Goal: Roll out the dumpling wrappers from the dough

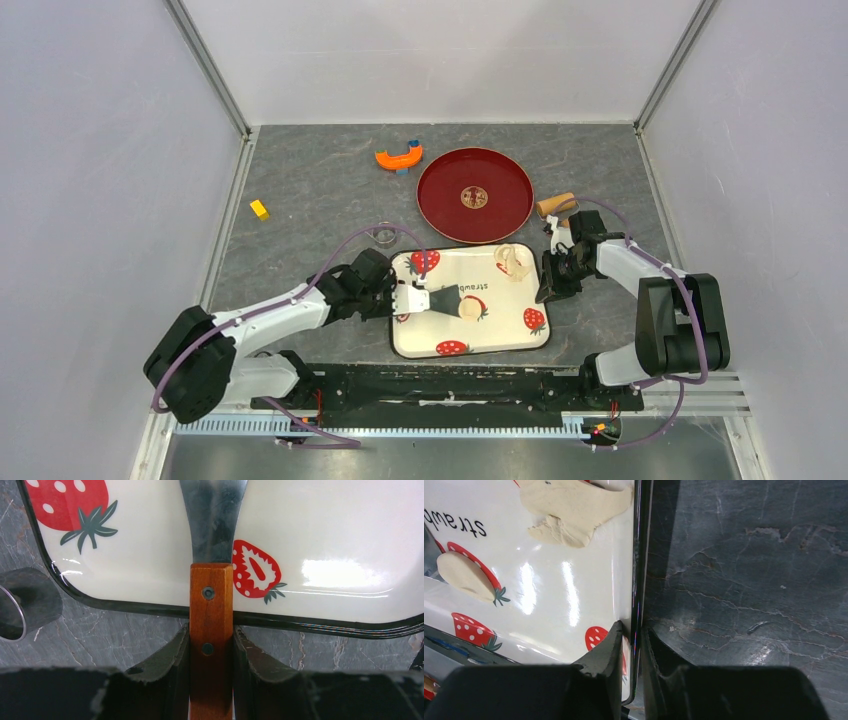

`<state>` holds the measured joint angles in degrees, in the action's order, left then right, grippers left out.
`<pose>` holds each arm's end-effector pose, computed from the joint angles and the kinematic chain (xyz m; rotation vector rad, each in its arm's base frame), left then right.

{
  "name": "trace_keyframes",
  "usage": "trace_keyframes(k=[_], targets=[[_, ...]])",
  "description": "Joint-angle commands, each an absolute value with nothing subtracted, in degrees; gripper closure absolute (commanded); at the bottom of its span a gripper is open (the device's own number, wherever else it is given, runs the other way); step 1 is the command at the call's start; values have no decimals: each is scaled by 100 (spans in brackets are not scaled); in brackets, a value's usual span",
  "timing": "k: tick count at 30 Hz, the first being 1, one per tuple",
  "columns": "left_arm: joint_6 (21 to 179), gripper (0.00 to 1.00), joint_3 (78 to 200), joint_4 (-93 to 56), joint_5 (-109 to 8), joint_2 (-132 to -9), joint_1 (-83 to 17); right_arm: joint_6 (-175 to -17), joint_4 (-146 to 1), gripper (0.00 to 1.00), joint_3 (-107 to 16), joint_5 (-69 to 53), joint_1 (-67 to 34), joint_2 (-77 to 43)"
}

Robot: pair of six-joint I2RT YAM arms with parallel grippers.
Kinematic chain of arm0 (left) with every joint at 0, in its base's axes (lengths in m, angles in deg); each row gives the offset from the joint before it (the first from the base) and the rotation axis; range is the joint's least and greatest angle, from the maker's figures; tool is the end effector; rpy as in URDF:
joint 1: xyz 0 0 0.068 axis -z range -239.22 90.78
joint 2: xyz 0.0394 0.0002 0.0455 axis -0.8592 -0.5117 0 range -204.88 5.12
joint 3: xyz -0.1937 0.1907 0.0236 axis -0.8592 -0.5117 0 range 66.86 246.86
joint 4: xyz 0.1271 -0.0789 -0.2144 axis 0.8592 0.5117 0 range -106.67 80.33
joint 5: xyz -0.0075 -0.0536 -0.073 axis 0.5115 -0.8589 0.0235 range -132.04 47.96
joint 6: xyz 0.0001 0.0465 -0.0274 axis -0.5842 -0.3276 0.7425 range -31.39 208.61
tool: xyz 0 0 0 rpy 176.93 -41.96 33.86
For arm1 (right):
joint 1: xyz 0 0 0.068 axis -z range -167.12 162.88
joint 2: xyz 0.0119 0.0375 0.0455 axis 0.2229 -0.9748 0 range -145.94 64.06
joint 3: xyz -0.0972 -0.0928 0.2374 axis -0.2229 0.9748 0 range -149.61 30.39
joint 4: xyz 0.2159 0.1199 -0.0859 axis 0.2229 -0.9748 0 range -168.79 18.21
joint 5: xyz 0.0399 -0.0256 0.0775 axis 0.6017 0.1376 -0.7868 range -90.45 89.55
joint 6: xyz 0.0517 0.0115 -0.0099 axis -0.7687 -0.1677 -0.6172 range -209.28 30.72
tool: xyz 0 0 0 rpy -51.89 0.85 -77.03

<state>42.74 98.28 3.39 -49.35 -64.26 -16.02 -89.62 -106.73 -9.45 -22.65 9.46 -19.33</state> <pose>0.1536 -0.1504 0.1645 1.8411 1.8039 -0.1475 0.2287 0.0271 0.1457 -0.1351 2.8971 0.5784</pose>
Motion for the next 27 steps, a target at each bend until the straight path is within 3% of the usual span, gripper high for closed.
trace_keyframes(k=[1, 27], targets=[[4644, 98, 10215, 87, -5067, -6464, -1581, -8789, -10633, 86, -845, -2418, 871, -2137], [4400, 98, 10504, 30, -5425, -6954, -1427, -8786, -10601, 86, -846, -2524, 866, -2186]])
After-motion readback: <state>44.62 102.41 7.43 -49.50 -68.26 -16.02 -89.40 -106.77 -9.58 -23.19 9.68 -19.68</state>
